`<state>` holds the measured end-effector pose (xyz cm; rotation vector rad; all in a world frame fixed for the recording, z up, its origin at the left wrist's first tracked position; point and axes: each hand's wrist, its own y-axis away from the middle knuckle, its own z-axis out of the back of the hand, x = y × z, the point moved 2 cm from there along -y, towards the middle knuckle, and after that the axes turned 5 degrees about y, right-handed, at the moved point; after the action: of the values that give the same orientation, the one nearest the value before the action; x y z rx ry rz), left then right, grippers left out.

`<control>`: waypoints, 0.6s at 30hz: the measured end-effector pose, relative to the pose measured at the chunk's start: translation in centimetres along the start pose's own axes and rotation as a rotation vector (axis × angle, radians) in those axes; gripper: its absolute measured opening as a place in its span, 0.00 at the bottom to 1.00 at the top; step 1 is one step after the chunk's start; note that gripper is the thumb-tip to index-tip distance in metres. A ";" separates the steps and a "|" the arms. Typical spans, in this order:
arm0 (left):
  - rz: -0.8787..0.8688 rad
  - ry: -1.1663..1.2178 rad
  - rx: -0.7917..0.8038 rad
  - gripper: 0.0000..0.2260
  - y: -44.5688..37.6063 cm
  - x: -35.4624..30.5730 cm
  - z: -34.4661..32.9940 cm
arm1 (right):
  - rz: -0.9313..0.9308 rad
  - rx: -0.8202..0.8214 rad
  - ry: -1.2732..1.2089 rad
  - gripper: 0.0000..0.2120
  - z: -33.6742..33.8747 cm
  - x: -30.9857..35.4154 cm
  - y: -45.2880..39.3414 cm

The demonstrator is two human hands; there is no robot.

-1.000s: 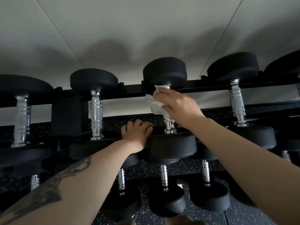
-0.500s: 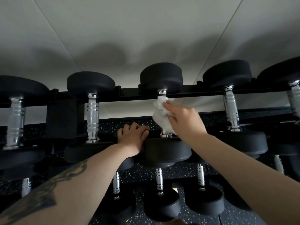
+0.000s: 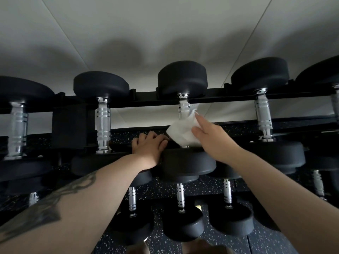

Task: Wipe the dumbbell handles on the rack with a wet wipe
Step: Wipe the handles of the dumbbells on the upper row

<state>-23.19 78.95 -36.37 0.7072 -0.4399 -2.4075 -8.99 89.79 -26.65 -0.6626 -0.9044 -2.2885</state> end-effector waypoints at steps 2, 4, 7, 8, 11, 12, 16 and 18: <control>-0.009 0.023 -0.006 0.15 0.1 0.0 0.0 | -0.085 -0.020 -0.171 0.21 -0.2 0.4 -1.7; -0.014 0.032 -0.006 0.15 0.1 0.1 0.1 | -0.229 -0.059 -0.503 0.16 0.0 0.4 -4.0; -0.018 0.035 -0.007 0.15 0.1 0.1 0.0 | -0.310 0.014 -1.152 0.12 0.7 -0.1 -6.5; -0.018 0.032 -0.011 0.15 0.1 0.1 0.0 | -0.319 0.058 -1.129 0.12 0.6 -0.7 -6.5; -0.017 0.002 -0.014 0.15 0.1 0.0 0.1 | -0.324 0.255 -0.741 0.14 -0.7 -2.6 -5.2; -0.018 0.004 -0.011 0.15 0.1 0.0 0.0 | -0.299 0.303 -0.647 0.14 -0.7 -2.9 -4.9; -0.017 0.047 -0.008 0.15 0.0 0.1 0.1 | -0.195 0.268 -0.444 0.11 0.2 -2.8 -4.3; -0.022 0.047 -0.011 0.15 0.0 0.1 0.0 | -0.142 0.244 -0.283 0.15 0.0 -2.7 -2.9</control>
<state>-23.30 78.89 -36.41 0.7654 -0.4017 -2.4065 -9.08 92.43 -29.61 -0.8486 -1.3782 -2.1879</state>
